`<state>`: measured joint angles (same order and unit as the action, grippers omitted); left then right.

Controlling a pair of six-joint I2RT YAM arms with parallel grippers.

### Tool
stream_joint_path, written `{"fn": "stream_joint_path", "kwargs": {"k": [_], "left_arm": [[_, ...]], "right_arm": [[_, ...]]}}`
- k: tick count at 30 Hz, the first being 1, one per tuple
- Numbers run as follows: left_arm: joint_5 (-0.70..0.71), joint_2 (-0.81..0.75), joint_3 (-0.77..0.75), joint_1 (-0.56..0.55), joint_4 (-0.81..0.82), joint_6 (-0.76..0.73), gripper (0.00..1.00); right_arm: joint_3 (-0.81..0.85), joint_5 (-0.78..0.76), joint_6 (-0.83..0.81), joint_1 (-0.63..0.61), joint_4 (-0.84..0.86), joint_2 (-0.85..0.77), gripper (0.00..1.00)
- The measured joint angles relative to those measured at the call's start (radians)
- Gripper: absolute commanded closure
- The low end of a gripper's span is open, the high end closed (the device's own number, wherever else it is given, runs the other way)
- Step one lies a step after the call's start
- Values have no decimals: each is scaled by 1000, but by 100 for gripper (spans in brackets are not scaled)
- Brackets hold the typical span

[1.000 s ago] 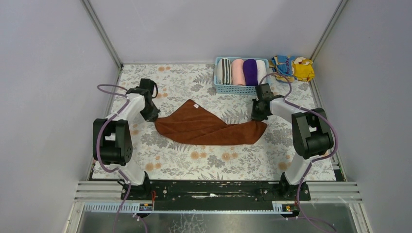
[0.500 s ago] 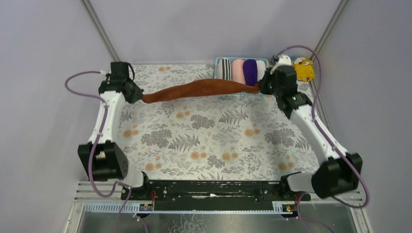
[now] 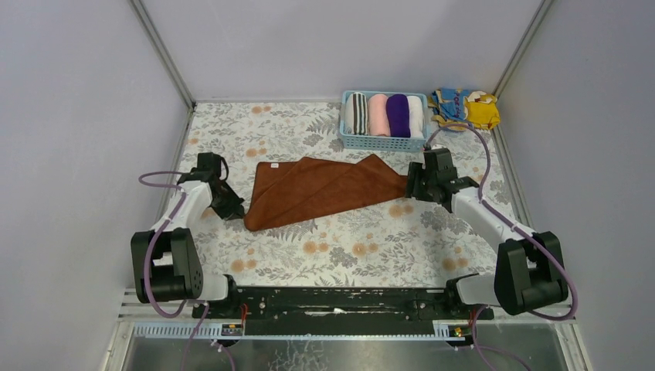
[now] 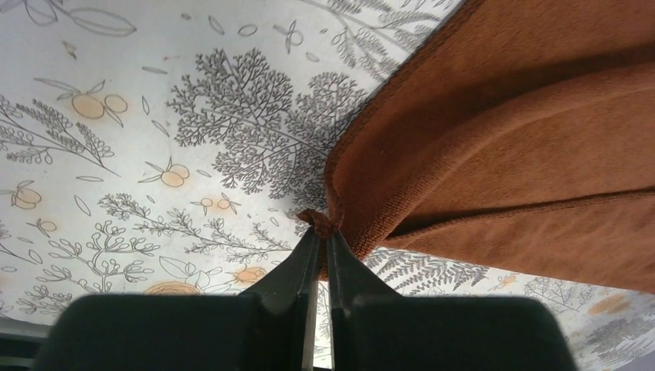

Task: Roll the towels
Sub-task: Flatten out the towel at the center of the board.

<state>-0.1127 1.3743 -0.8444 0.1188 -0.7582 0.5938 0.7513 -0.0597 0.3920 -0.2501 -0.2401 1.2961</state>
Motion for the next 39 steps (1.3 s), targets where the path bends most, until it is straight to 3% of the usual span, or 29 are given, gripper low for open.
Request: {"fn": "stream_joint_path", "kwargs": {"k": [12, 19, 24, 32, 36, 39], "left_arm": [[24, -3, -50, 0, 4, -64, 97], [53, -24, -50, 0, 2, -66, 97], [62, -39, -50, 1, 1, -65, 98], [21, -89, -28, 1, 2, -65, 98], [-20, -92, 7, 1, 2, -64, 98], [-39, -92, 20, 1, 2, -65, 98]], "right_arm": [[354, -1, 2, -143, 16, 386, 37], [402, -11, 21, -153, 20, 566, 32], [330, -28, 37, -153, 24, 515, 29], [83, -88, 60, -153, -90, 270, 26], [101, -91, 52, -151, -159, 215, 26], [205, -122, 44, -151, -175, 224, 28]]}}
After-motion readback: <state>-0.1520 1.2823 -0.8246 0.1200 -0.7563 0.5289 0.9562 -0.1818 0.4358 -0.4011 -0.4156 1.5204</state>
